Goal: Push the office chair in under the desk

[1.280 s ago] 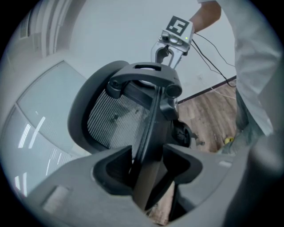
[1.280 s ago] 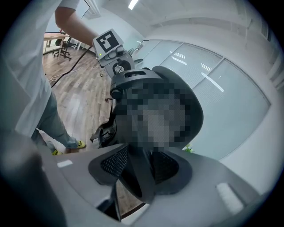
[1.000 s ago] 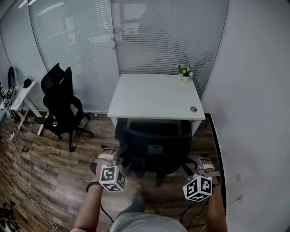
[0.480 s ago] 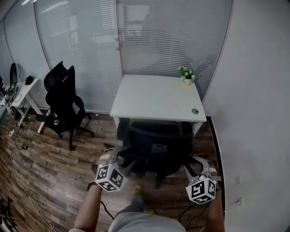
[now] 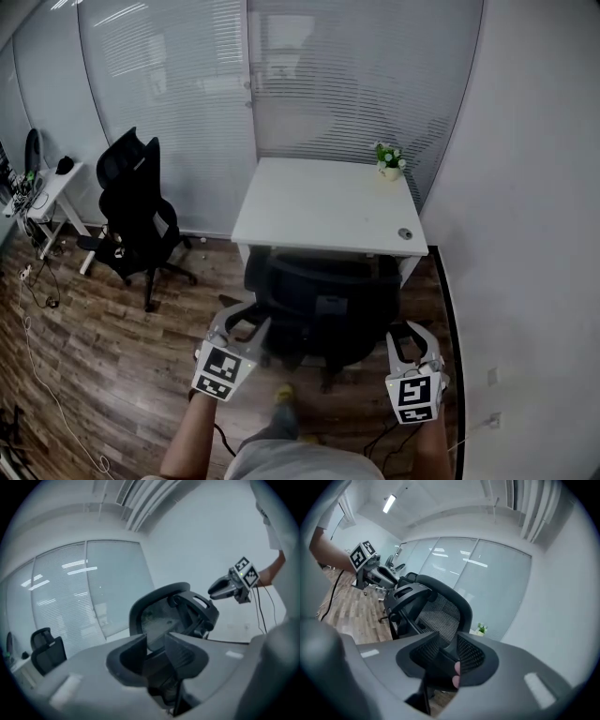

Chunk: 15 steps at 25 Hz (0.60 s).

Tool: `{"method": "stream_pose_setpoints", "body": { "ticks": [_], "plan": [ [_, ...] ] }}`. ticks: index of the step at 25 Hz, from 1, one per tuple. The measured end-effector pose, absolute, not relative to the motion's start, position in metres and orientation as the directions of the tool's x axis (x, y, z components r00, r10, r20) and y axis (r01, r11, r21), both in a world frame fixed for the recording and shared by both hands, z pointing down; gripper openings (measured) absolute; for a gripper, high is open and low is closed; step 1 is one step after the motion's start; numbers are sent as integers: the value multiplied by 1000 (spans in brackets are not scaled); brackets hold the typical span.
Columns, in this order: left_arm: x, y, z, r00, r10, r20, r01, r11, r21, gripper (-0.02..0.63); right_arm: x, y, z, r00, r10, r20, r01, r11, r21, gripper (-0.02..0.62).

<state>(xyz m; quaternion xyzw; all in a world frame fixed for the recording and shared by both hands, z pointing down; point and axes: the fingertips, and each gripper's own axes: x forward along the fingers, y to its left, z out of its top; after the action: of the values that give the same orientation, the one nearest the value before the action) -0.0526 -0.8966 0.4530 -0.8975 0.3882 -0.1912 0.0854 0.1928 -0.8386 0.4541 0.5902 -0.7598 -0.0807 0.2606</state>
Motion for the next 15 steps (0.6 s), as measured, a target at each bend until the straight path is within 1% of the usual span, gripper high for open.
{"method": "stream_pose_setpoints", "body": {
  "ticks": [2,4,7,12,15],
  "plan": [
    [-57,-899,446,609,-758,234,-714,-652,-254,98,192,-839,451,-165,-945,282,-879,270,392,117],
    [-59,-899,441,599,-775,201,-744,-632,-218,75,194,-838,448,-149,-954,260,-905,238,354,82],
    [-59,-895,436,588,-790,173,-762,-613,-208,45,198,-834,444,-115,-965,234,-931,187,314,35],
    [-62,-890,437,573,-805,154,-786,-593,-174,-2,202,-829,437,-98,-978,185,-960,142,240,4],
    [-64,-889,438,561,-814,147,-798,-580,-166,-2,205,-826,437,-98,-980,175,-972,132,193,2]
  ]
}}
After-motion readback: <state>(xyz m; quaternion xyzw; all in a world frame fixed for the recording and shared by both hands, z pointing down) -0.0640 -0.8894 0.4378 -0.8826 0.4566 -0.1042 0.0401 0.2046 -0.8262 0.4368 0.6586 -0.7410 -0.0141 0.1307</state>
